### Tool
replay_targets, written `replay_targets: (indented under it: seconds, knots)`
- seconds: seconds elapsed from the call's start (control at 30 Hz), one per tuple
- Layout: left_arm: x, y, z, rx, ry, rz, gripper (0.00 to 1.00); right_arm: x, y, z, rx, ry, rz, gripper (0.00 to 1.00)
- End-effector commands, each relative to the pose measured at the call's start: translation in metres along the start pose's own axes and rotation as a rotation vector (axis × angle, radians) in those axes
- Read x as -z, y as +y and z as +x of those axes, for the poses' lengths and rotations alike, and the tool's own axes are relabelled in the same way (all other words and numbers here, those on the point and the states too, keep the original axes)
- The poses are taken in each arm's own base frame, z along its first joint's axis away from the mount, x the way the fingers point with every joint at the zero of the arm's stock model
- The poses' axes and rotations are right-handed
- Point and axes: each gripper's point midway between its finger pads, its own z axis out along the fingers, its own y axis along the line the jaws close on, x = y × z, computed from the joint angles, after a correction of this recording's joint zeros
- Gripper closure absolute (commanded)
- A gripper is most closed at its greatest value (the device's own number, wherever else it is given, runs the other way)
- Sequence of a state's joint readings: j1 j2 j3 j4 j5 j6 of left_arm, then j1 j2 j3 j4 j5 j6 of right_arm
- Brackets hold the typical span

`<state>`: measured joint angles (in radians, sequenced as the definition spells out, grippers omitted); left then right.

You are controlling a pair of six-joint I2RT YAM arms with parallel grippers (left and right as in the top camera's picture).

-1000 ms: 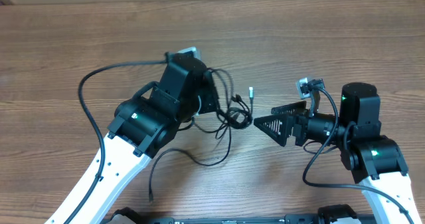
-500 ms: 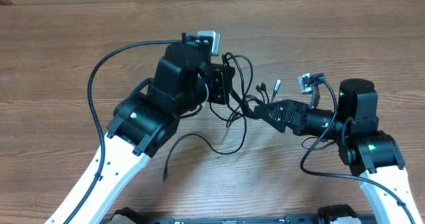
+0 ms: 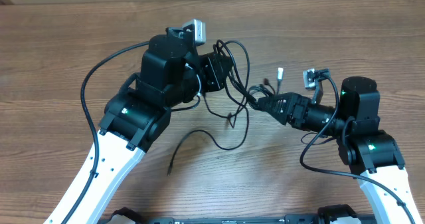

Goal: Untangle cables

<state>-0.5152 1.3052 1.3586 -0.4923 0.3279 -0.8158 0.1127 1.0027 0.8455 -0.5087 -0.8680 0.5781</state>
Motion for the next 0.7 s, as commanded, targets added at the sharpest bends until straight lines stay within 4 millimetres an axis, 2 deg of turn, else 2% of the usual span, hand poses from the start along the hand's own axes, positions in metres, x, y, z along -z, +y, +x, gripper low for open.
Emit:
replay_targets:
  seconds: [0.0, 0.03, 0.07, 0.23, 0.4, 0.47, 0.53, 0.6, 0.63, 0.67]
  knots:
    - [0.006, -0.022, 0.005, 0.044, 0.041, 0.100, 0.96, 0.002, 0.012, 0.000, 0.021, 0.015, -0.050, 0.67]
    - [0.006, -0.025, 0.006, 0.037, 0.050, 0.117, 0.96, 0.002, 0.012, 0.000, 0.020, 0.015, -0.050, 0.84]
    - [0.006, -0.027, 0.007, 0.035, 0.054, 0.125, 0.96, 0.002, 0.012, 0.000, 0.020, 0.015, -0.050, 0.96]
    - [0.006, -0.026, 0.009, -0.005, 0.062, 0.121, 0.96, 0.002, 0.013, 0.000, 0.021, 0.017, -0.053, 0.96]
    - [0.006, -0.008, 0.020, -0.028, 0.099, 0.047, 0.95, 0.002, 0.012, 0.001, 0.029, 0.017, -0.051, 0.96]
    - [0.006, 0.004, 0.025, -0.044, 0.116, -0.001, 0.65, 0.002, 0.012, 0.000, 0.031, 0.015, -0.048, 0.96]
    - [0.007, 0.014, 0.031, -0.059, 0.137, -0.044, 0.24, 0.002, 0.012, 0.000, 0.051, 0.015, -0.048, 0.96]
    - [0.009, 0.024, 0.040, -0.069, 0.175, -0.083, 0.05, 0.002, 0.010, 0.000, 0.051, 0.013, -0.038, 0.96]
    - [0.010, 0.026, 0.043, -0.071, 0.186, -0.093, 0.00, 0.002, 0.008, 0.000, 0.048, 0.009, -0.030, 0.96]
    - [0.010, 0.028, 0.045, -0.078, 0.195, -0.100, 0.00, 0.002, 0.007, 0.000, 0.046, 0.006, -0.023, 0.96]
